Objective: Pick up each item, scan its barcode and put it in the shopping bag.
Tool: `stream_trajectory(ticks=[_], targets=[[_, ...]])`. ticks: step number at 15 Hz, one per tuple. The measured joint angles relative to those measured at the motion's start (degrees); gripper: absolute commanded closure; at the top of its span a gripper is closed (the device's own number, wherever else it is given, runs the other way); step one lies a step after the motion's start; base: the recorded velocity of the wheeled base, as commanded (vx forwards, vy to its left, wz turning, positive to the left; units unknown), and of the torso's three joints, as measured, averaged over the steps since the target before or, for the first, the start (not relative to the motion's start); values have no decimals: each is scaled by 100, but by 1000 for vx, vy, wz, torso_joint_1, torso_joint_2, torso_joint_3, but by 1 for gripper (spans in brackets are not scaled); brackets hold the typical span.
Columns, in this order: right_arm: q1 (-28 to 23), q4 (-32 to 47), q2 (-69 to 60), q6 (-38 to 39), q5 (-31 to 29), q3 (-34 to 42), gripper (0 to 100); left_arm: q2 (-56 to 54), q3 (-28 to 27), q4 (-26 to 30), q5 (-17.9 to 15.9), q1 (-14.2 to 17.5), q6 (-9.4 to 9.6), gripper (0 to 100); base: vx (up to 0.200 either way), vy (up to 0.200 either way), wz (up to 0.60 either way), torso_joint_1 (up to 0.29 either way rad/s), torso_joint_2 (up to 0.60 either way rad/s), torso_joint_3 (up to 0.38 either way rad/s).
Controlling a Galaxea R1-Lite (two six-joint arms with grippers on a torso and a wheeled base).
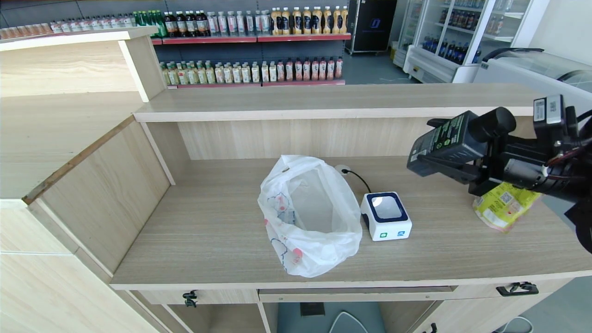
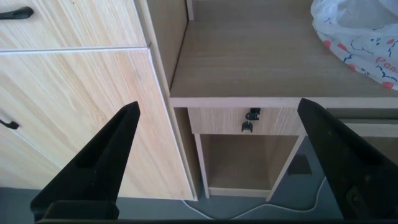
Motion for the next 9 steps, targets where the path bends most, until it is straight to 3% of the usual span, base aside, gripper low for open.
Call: stream_trajectory(ticks=[4, 9], targets=[[1203, -367, -478, -1026, 134, 11, 100, 0, 0, 0, 0, -2, 2, 0, 0, 0, 0, 0, 0, 0], [2348, -906, -339, -1651, 818, 50, 100, 0, 0, 0, 0, -2, 0, 0, 0, 0, 0, 0, 0, 0]])
